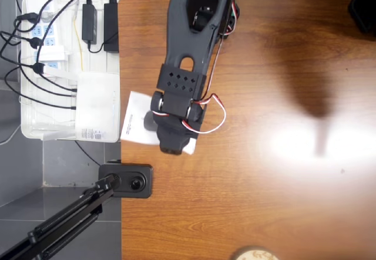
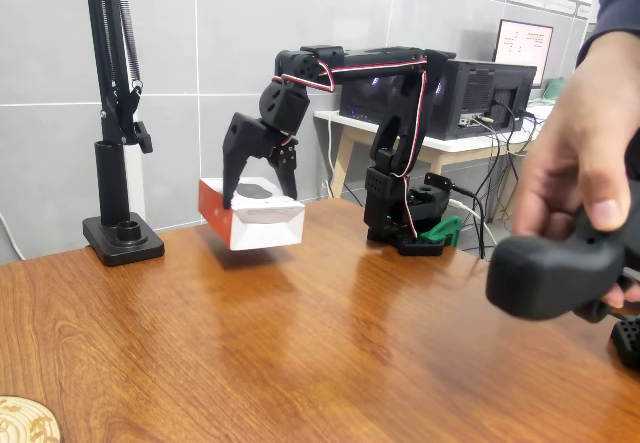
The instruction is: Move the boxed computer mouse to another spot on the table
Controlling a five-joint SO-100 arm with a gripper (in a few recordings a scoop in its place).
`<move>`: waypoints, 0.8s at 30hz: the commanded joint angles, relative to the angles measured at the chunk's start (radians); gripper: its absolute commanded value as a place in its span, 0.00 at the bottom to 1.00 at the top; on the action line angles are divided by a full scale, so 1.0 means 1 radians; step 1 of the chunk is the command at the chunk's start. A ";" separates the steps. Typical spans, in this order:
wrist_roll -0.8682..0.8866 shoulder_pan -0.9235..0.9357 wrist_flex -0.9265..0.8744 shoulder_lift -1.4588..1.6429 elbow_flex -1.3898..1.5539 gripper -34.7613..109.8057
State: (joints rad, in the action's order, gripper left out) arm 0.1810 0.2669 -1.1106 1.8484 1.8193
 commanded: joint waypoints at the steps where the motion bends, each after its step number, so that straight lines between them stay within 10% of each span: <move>1: -0.006 0.012 -0.014 0.020 -0.006 0.24; 24: 0.048 0.031 0.058 0.018 0.080 0.24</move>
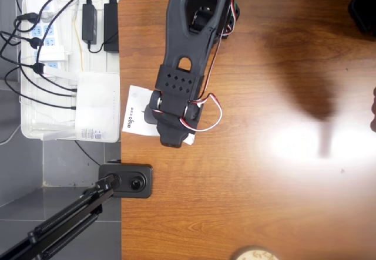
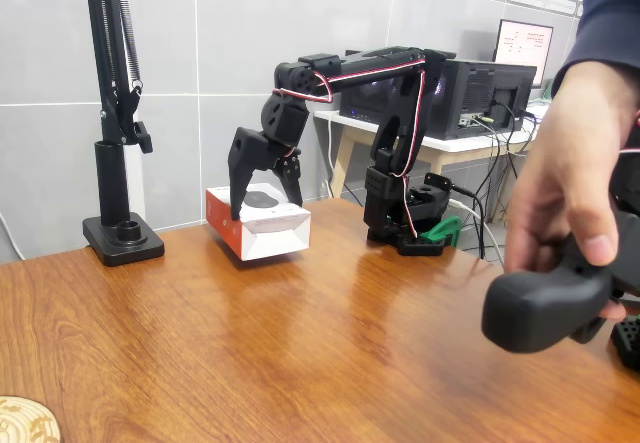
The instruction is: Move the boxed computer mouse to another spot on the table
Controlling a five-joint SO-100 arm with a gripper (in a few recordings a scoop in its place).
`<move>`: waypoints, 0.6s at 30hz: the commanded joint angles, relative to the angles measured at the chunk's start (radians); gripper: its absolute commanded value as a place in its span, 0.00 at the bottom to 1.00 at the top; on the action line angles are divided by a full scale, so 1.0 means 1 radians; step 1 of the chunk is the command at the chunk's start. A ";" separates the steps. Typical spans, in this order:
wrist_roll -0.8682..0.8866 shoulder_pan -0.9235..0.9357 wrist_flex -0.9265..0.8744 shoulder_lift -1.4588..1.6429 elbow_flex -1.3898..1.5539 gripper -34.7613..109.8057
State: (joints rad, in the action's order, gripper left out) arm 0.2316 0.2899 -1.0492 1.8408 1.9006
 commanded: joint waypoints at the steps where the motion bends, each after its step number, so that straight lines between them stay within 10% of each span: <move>1: -0.003 0.008 -0.002 0.028 -0.002 0.24; 18: 0.051 0.028 0.092 0.071 -0.018 0.43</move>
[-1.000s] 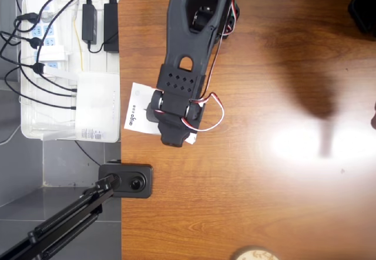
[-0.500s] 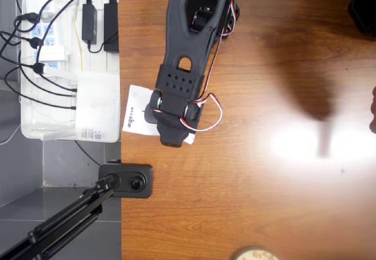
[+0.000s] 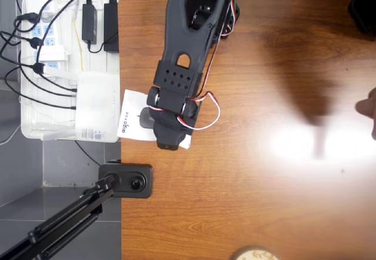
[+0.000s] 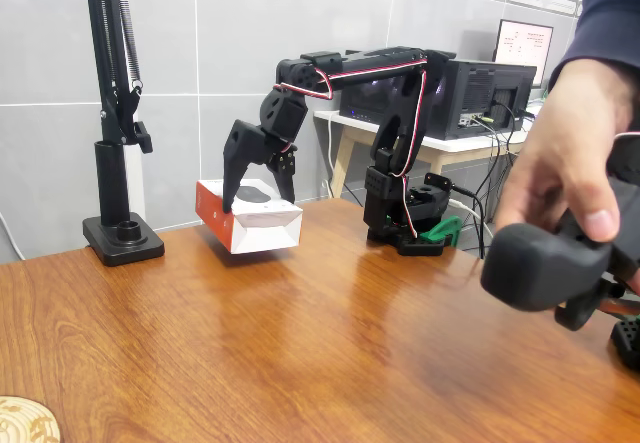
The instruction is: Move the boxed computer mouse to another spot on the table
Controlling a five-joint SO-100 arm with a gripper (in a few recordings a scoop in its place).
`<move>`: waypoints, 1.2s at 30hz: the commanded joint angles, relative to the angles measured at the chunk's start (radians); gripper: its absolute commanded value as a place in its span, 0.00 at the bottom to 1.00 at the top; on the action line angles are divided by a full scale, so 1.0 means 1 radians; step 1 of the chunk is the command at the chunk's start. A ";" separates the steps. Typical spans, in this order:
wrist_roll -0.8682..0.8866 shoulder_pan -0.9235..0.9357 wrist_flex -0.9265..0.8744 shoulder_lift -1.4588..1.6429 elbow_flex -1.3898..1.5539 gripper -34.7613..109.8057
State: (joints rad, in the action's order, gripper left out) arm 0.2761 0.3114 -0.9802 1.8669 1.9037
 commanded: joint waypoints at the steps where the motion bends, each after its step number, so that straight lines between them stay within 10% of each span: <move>1: 0.008 0.006 0.041 0.046 -0.021 0.45; 13: 0.029 -0.003 0.350 0.057 0.011 0.60; 26: -0.015 -0.025 -0.074 0.066 -0.104 0.64; 36: -0.083 -0.015 -0.058 0.092 -0.078 0.58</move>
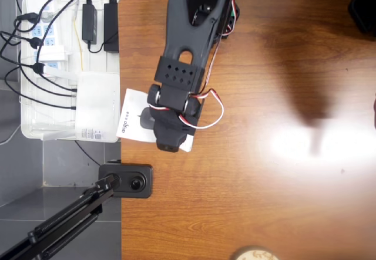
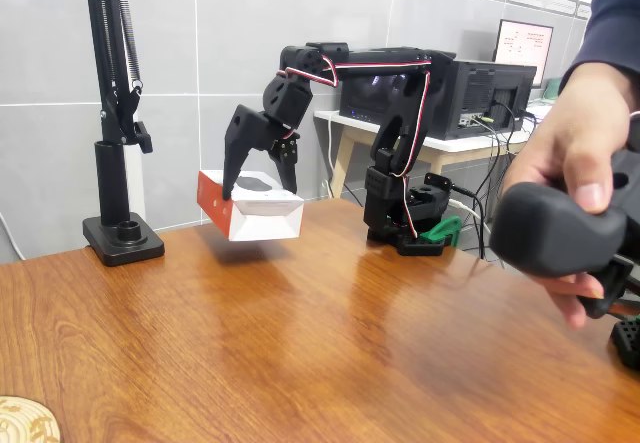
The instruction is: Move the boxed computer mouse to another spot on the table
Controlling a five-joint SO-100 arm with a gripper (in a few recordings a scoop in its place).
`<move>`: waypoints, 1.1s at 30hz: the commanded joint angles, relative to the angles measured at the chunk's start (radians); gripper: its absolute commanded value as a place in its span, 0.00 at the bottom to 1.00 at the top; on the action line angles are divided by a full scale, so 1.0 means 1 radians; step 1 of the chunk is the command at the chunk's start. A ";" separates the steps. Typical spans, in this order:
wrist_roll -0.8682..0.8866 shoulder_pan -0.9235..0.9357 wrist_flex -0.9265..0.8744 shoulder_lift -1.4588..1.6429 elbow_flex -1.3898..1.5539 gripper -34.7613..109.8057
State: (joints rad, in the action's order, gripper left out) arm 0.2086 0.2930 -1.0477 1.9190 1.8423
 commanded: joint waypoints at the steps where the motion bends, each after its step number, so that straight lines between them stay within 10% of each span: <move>1: -0.015 0.002 0.005 0.041 -0.017 0.61; 6: -0.029 -0.003 -0.002 0.041 -0.017 0.77; 33: 0.021 0.008 0.489 0.156 -0.161 0.87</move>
State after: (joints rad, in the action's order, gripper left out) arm 0.1963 0.2853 -0.5783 2.0141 1.7411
